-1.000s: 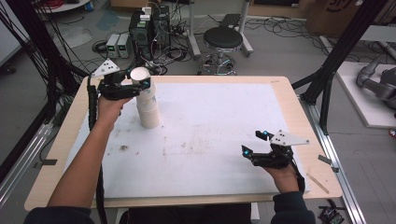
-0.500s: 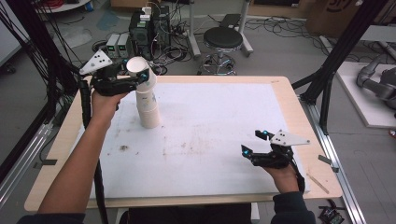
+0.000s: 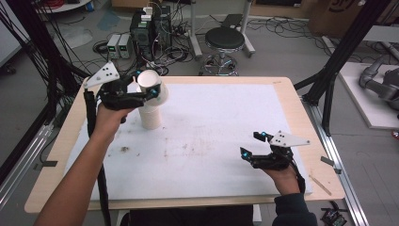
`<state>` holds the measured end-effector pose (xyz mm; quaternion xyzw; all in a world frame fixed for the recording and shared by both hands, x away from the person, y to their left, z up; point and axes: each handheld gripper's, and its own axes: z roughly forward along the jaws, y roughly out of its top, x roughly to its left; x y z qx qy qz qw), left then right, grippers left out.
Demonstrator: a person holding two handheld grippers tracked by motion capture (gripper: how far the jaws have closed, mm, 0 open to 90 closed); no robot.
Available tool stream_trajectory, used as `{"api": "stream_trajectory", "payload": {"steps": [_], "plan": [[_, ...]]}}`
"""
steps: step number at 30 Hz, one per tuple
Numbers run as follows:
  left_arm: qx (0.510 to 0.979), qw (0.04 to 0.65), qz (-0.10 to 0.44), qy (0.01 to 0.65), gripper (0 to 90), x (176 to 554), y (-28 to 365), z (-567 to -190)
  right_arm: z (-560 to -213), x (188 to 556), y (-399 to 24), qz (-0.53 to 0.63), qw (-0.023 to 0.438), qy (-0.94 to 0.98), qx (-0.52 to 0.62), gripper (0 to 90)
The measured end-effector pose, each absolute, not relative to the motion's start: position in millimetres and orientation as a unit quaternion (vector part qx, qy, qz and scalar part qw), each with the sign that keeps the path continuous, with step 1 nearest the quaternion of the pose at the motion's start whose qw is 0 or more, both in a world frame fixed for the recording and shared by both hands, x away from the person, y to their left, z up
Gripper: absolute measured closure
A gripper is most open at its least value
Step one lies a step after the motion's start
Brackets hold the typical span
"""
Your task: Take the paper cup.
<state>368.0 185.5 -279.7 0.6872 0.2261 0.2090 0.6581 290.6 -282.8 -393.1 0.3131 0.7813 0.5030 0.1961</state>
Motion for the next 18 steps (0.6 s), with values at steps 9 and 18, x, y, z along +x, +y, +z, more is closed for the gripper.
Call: {"api": "stream_trajectory", "payload": {"steps": [9, 18], "plan": [[0.716, 0.650, 0.161, 0.198, 33.9, 357.2, 161.7, -303.1, -391.0, 294.2, -267.9, 0.505, 0.158, 0.798, 0.289, 19.4], [0.720, 0.653, 0.127, 0.200, 33.9, 351.2, 150.5, -331.0, -387.4, 307.1, -250.9, 0.507, 0.127, 0.813, 0.257, 19.4]]}}
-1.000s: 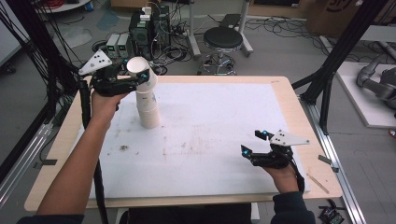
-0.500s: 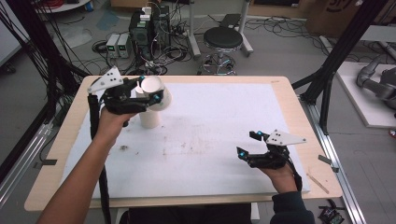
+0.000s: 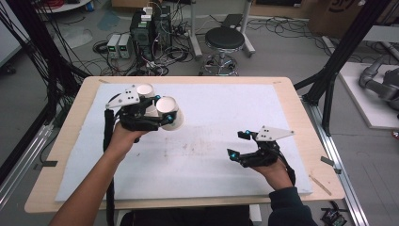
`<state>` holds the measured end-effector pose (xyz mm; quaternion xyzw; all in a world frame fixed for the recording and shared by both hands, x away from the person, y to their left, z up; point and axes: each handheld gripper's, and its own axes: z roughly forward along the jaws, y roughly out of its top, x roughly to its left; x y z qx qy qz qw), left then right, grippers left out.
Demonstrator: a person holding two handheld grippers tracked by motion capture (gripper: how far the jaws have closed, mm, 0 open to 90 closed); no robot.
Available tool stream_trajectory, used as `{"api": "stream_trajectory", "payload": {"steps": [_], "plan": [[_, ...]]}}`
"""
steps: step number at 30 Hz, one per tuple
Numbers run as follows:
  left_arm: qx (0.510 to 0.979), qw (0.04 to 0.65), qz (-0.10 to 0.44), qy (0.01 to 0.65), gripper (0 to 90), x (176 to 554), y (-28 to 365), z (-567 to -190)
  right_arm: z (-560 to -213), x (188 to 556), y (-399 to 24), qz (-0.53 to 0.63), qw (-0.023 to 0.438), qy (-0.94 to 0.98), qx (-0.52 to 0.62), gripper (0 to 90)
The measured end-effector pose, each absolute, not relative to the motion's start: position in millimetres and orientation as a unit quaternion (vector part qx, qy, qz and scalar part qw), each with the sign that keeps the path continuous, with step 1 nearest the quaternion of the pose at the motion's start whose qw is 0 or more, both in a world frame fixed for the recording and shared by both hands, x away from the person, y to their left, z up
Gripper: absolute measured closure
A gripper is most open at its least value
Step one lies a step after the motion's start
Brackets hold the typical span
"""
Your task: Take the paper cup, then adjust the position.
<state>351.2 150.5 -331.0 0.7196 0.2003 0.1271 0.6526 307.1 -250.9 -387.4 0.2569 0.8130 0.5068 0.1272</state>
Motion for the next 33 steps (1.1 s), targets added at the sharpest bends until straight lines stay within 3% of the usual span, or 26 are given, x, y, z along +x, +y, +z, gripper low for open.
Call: {"api": "stream_trajectory", "payload": {"steps": [33], "plan": [[0.752, 0.644, 0.044, 0.132, 34.1, 327.6, 104.7, -365.6, -382.5, 307.3, -205.9, 0.541, 0.086, 0.819, 0.170, 19.5]]}}
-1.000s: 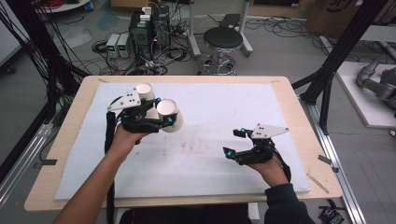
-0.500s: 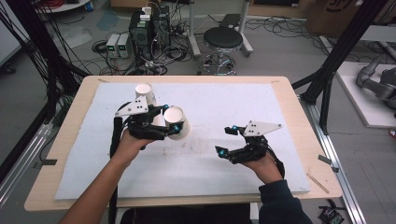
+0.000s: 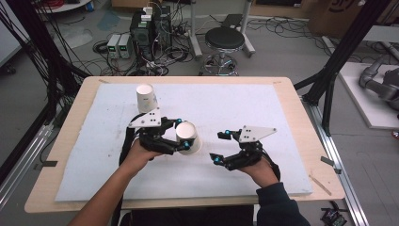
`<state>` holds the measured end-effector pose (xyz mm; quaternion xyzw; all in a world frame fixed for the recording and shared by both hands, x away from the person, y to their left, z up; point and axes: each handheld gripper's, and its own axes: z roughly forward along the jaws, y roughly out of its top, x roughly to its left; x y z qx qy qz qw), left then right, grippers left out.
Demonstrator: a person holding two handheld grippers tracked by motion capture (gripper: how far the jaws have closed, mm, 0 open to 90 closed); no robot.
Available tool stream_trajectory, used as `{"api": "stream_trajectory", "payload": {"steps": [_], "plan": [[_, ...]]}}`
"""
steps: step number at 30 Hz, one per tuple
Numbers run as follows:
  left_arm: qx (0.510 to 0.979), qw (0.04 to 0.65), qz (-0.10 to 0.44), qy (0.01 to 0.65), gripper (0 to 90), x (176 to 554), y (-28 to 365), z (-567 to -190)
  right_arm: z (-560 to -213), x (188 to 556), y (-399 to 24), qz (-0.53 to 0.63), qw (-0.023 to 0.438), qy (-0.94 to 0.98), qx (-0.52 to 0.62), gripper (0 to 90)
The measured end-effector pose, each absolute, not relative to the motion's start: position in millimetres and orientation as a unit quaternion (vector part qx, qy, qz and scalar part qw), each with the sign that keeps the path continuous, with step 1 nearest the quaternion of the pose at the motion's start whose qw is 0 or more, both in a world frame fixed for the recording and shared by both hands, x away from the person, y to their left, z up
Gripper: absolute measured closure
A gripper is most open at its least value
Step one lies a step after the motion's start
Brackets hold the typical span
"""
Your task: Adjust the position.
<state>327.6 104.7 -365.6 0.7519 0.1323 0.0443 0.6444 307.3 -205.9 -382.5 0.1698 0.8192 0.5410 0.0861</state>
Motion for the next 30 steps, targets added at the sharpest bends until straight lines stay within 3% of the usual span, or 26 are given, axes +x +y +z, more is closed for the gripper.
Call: {"api": "stream_trajectory", "payload": {"steps": [25, 28, 30], "plan": [[0.745, 0.661, -0.023, 0.086, 34.1, 321.4, 74.1, -376.4, -392.5, 304.6, -179.1, 0.548, 0.035, 0.825, 0.131, 19.5], [0.739, 0.668, -0.032, 0.085, 34.1, 321.3, 72.3, -377.1, -393.8, 305.4, -177.7, 0.551, 0.027, 0.824, 0.129, 20.3], [0.738, 0.669, -0.031, 0.083, 34.1, 321.2, 72.0, -377.1, -394.2, 305.8, -177.7, 0.552, 0.024, 0.824, 0.126, 25.5]]}}
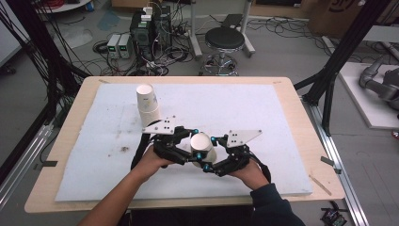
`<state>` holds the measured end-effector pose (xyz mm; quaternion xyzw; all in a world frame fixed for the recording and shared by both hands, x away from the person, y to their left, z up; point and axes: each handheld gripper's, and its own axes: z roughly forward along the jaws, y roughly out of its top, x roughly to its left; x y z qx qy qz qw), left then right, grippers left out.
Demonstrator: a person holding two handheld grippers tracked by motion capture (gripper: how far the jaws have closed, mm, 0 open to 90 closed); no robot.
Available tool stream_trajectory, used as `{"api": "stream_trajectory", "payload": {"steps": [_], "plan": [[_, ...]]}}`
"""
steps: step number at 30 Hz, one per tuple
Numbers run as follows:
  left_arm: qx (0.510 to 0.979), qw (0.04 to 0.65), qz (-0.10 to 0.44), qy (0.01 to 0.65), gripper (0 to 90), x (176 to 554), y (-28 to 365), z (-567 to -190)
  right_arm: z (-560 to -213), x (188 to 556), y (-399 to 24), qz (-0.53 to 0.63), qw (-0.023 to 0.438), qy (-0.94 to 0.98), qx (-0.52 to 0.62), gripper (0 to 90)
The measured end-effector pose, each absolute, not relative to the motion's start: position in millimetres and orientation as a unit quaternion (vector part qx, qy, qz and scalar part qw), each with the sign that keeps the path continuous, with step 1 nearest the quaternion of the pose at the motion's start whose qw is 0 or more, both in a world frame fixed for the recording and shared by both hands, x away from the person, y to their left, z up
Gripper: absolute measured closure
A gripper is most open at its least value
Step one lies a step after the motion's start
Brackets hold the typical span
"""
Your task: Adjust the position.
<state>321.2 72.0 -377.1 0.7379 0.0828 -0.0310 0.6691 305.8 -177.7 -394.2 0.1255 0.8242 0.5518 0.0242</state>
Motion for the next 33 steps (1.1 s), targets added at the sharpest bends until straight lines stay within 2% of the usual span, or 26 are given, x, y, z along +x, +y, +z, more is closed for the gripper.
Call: {"api": "stream_trajectory", "payload": {"steps": [9, 10, 11, 12, 22, 33], "plan": [[0.742, 0.666, -0.022, 0.081, 34.4, 321.2, 73.5, -376.6, -394.2, 306.0, -179.9, 0.554, 0.032, 0.825, 0.112, 34.4], [0.744, 0.663, -0.013, 0.083, 32.5, 320.2, 73.6, -375.9, -393.9, 305.6, -180.1, 0.551, 0.031, 0.826, 0.112, 34.7], [0.746, 0.660, -0.002, 0.092, 18.9, 319.6, 74.0, -375.0, -393.7, 305.4, -181.2, 0.543, 0.038, 0.831, 0.114, 35.2], [0.751, 0.653, 0.000, 0.104, 15.3, 319.8, 76.2, -373.5, -393.6, 305.7, -181.7, 0.542, 0.041, 0.832, 0.113, 35.4], [0.780, 0.616, 0.017, 0.104, 15.3, 319.6, 94.9, -361.8, -384.5, 309.9, -187.2, 0.496, 0.057, 0.859, 0.114, 35.6], [0.821, 0.561, 0.026, 0.102, 15.4, 321.3, 99.1, -355.7, -374.4, 313.2, -180.6, 0.416, 0.048, 0.903, 0.097, 35.3]]}}
